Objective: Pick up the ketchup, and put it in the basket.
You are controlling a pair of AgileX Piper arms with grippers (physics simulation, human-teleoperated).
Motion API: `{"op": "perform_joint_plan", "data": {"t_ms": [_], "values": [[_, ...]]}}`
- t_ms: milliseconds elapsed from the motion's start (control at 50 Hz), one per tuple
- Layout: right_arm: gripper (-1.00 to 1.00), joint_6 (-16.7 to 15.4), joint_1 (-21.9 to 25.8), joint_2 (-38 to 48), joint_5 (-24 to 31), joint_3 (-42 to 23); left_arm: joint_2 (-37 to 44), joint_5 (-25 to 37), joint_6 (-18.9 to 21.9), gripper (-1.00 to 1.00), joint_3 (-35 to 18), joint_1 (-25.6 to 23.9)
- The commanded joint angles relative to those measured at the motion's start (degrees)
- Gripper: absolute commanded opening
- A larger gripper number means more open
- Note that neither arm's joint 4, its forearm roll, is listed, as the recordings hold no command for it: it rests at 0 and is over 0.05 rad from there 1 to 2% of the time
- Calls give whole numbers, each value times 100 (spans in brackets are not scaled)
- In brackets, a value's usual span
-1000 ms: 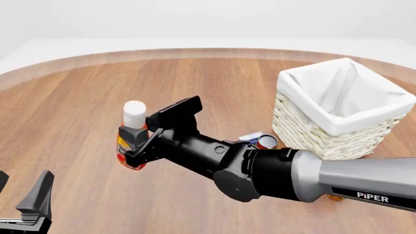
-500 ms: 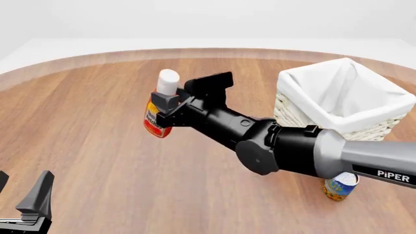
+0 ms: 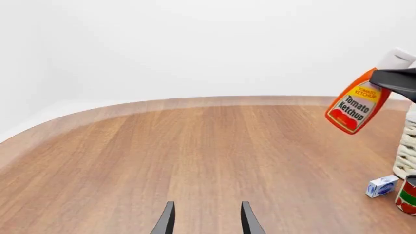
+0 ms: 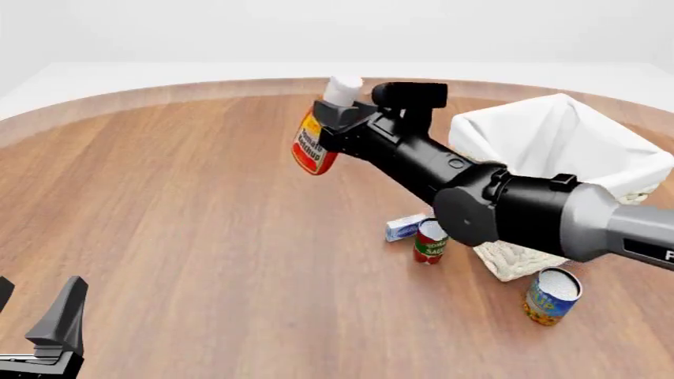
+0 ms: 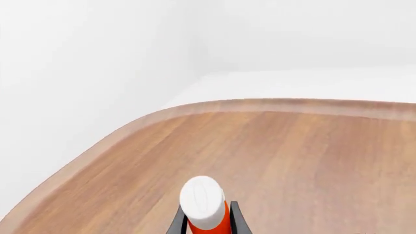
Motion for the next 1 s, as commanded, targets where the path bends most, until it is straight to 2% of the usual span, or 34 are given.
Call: {"op": "perform_joint_plan", "data": {"t_ms": [20, 420, 540, 840, 1000], "values": [[-100, 263, -532, -236, -105, 81, 0, 0, 0, 100, 0, 0], [-100, 394, -1589, -817, -222, 425, 0, 0, 0, 100, 0, 0], [-100, 585, -2016, -978, -454, 647, 0, 0, 0, 100, 0, 0], [-100, 786, -2788, -1350, -462, 923, 0, 0, 0, 100, 0, 0], [-100, 782, -3040, -1601, -389, 1073, 0, 0, 0, 100, 0, 0]]}}
